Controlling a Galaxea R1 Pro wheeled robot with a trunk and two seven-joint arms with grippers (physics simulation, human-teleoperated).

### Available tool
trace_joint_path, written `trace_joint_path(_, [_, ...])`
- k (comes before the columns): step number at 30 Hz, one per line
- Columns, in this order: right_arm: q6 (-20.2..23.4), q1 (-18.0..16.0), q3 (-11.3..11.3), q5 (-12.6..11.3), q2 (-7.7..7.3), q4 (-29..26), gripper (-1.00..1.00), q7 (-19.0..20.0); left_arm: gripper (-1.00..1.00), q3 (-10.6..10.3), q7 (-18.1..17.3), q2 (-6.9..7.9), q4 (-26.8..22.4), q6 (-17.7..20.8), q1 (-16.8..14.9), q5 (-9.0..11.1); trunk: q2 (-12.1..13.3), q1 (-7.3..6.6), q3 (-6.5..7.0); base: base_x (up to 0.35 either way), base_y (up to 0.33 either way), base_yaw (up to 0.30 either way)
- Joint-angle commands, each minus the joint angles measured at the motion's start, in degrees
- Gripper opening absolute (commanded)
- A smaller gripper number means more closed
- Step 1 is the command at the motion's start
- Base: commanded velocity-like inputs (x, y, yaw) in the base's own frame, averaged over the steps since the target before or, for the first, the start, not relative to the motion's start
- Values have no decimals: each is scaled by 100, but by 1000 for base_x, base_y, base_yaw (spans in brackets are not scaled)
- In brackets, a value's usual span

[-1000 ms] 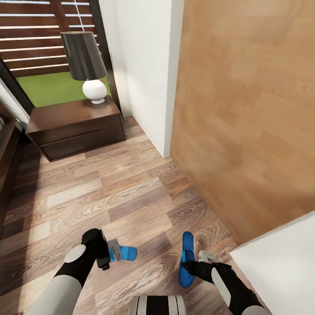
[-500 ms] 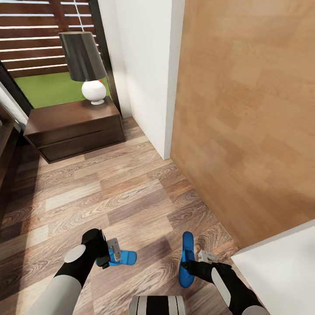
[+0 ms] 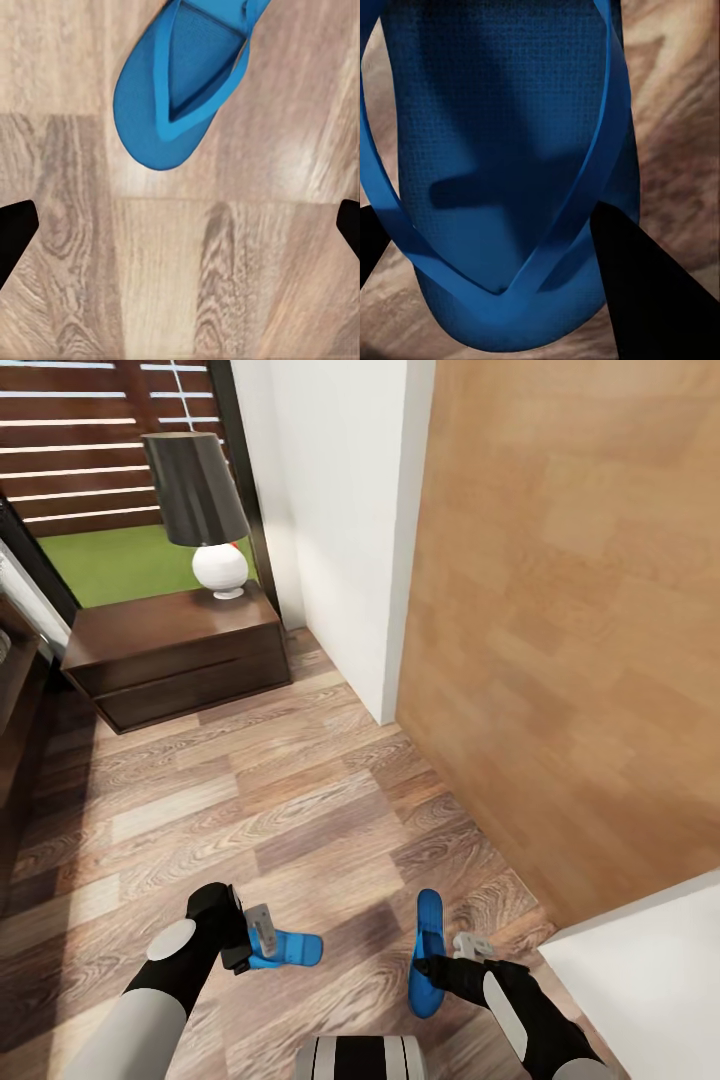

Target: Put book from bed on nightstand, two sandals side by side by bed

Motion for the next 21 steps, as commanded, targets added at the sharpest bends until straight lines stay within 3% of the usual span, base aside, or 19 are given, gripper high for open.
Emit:
trace_joint_path(1, [33,-1,1,-28,-1,-10,-100,-14,100,17,-31,-7,-5,25,-2,-23,-2,-1,-4,21,154,0])
trace_joint_path(15, [33,-1,5,-27,-2,-10,-100,-14,100,14,-31,-7,-5,25,-2,-22,-2,-1,-4,2,18,0])
trace_joint_path(21, [33,-1,8,-23,-2,-10,-100,-15,100,11,-31,-8,-5,25,-2,-22,-2,-1,-4,0,0,-154])
